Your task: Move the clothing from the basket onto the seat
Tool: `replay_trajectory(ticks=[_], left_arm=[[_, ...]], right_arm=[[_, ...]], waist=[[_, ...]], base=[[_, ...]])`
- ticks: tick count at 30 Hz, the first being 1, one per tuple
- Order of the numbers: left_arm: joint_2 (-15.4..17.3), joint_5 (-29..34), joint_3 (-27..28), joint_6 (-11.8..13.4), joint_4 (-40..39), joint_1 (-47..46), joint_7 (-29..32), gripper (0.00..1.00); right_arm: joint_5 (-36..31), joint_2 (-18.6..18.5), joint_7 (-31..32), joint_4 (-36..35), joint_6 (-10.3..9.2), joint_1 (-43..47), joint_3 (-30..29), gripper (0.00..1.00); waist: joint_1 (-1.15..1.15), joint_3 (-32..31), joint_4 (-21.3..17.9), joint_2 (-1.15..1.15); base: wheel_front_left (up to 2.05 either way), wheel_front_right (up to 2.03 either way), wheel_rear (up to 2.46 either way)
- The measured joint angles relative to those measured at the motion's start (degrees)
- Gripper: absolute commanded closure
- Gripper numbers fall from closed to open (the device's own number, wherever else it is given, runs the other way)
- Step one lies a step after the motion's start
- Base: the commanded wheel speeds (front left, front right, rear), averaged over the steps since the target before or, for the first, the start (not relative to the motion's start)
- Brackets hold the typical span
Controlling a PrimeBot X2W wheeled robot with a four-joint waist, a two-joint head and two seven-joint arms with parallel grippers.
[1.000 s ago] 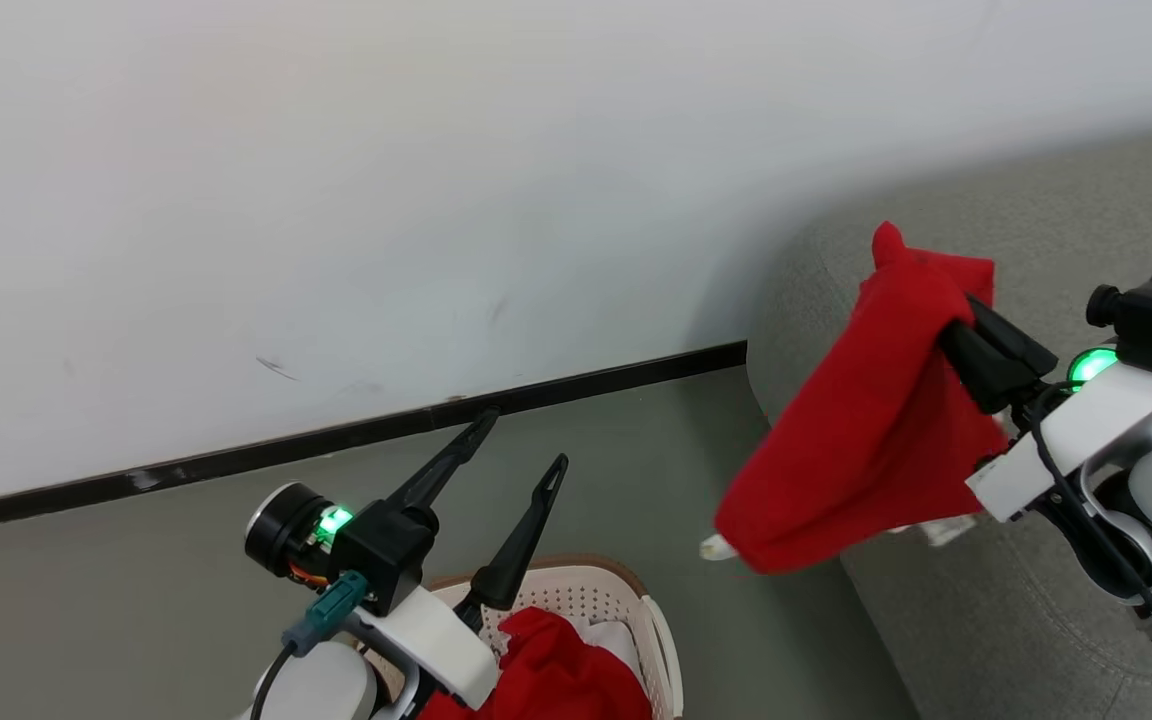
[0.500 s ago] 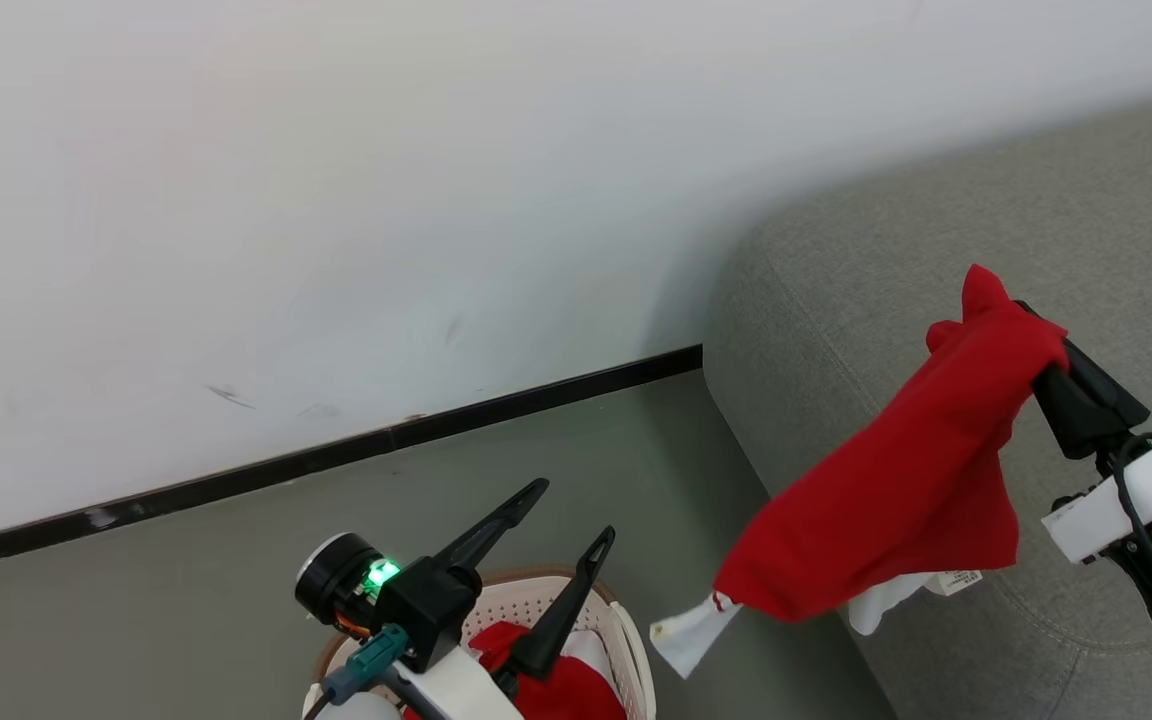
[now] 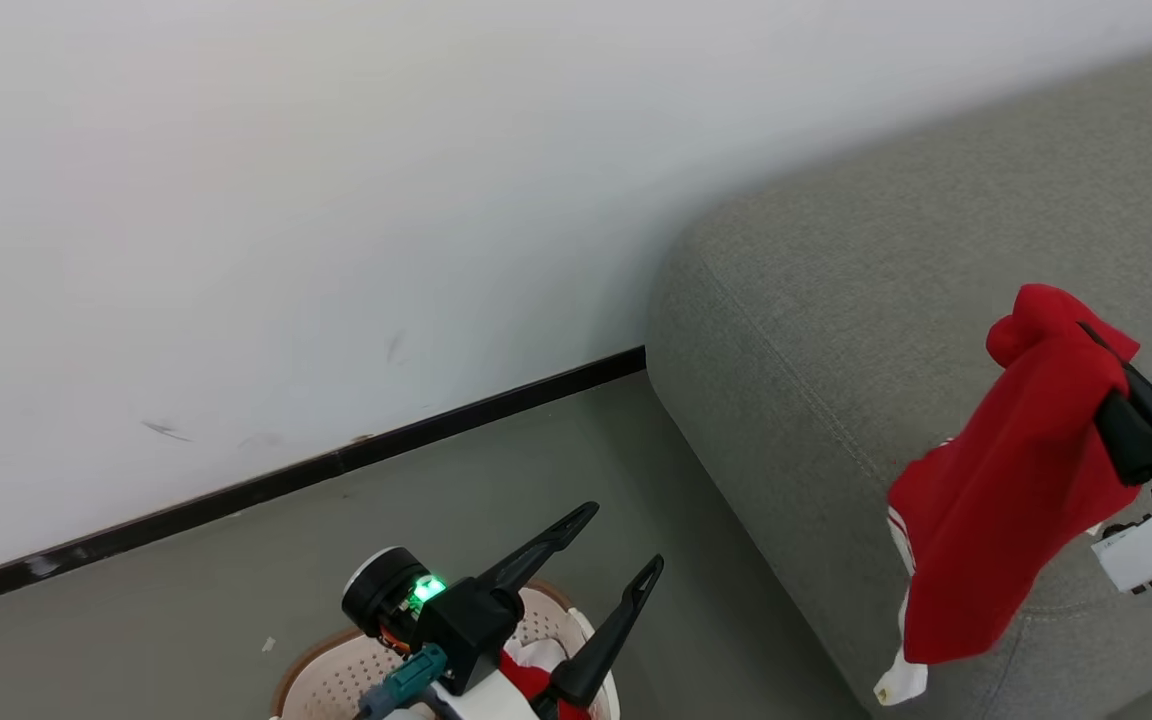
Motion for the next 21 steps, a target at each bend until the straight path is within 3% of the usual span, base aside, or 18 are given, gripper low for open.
replay_trajectory(ticks=[7,14,21], left_arm=[[-0.6,0.0,-0.4,-0.2,0.0,0.0,-0.1,0.00],[-0.5,0.0,0.0,-0.2,-0.1,0.0,-0.2,0.00],[-0.1,0.3,1.5,0.7,-1.1,0.0,-0.2,0.00]], right_arm=[[-0.5,0.3,0.0,-0.6,0.00,3.3,-3.7,1.00],[0.1,1.4,0.0,-1.4,0.00,4.2,-3.9,1.00],[2.8,2.7,1.4,1.1,0.00,-1.1,-4.3,1.00]], waist=[[0.00,0.1,-2.5,0.00],[0.00,0.4,-4.7,0.00],[0.00,2.1,-5.6,0.00]], base=[[0.00,0.00,0.00],[0.00,0.00,0.00],[0.00,0.00,0.00]])
